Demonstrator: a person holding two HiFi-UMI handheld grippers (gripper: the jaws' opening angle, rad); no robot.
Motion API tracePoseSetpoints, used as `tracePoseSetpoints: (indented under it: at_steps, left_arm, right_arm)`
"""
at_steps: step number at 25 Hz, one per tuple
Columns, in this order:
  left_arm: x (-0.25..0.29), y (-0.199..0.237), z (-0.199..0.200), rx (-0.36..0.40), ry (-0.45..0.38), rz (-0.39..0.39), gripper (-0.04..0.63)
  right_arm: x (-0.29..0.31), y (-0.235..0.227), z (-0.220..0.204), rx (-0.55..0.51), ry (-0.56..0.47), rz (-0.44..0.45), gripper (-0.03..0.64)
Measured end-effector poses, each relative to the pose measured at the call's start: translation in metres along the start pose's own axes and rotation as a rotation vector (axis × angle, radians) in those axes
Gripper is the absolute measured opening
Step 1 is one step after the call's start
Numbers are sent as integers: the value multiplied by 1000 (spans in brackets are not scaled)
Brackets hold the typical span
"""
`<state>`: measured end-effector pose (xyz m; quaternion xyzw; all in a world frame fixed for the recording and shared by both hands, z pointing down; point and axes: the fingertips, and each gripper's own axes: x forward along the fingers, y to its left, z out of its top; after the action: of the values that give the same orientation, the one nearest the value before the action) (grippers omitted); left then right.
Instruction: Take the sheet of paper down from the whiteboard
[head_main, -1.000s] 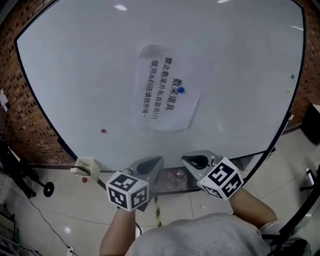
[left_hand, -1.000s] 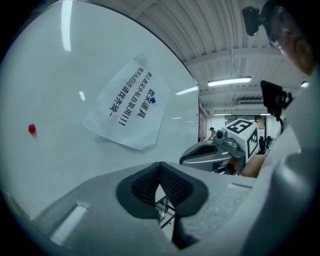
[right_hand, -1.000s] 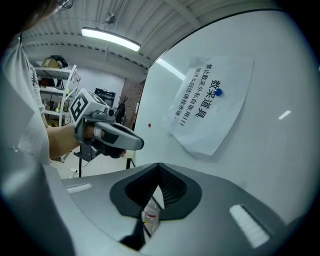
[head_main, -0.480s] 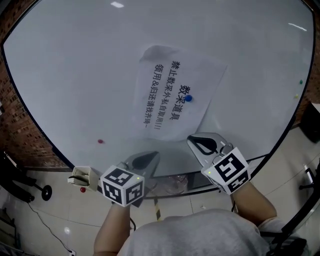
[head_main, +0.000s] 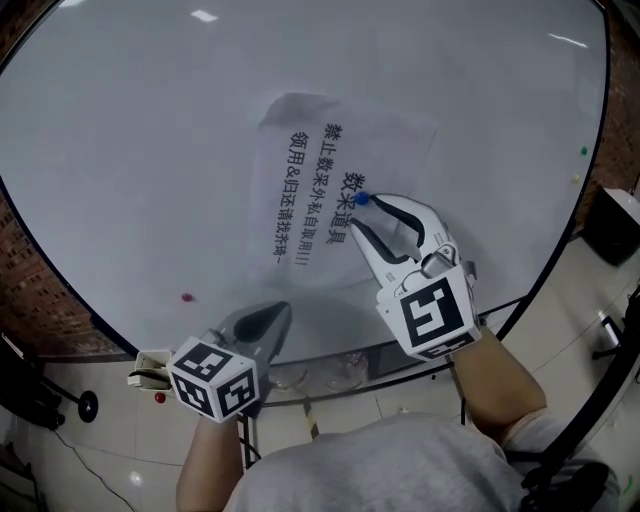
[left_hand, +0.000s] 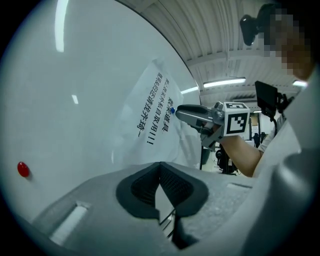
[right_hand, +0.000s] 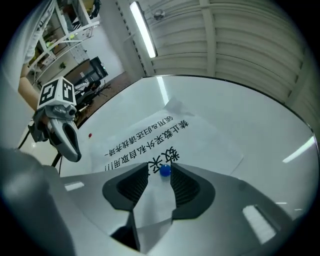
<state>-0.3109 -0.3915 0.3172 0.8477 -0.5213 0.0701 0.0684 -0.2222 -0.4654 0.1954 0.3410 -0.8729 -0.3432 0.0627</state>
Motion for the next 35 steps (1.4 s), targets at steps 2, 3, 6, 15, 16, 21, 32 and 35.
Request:
tracePoseSetpoints:
  at_steps: [2, 3, 6, 15, 16, 21, 32, 35]
  left_arm:
    - [-3, 5, 0, -3, -2, 6, 2]
    - [-4, 7, 0, -3, -3, 8, 2]
    - [-7, 13, 1, 8, -4, 22, 2]
    - [-14, 24, 14, 65, -36, 63, 57]
    - [-17, 28, 15, 71, -41, 78, 73]
    - [-24, 49, 17, 109, -32, 153, 155]
    - [4, 36, 21, 83, -13, 60, 137]
    - [3, 36, 24, 87, -13, 66, 5]
  right_arm:
    - [5, -1, 1, -23, 5, -27, 129]
    - [6, -2, 1, -32, 9, -40, 127]
    - [8, -6, 0, -44, 11, -79, 123]
    - [12, -13, -2, -56, 10, -107, 78]
    - [13, -12, -2, -53, 5, -106, 78]
    - [12, -12, -1, -59, 24, -98, 78]
    - [10, -14, -1, -62, 27, -115, 81]
    - [10, -15, 0, -63, 30, -117, 81]
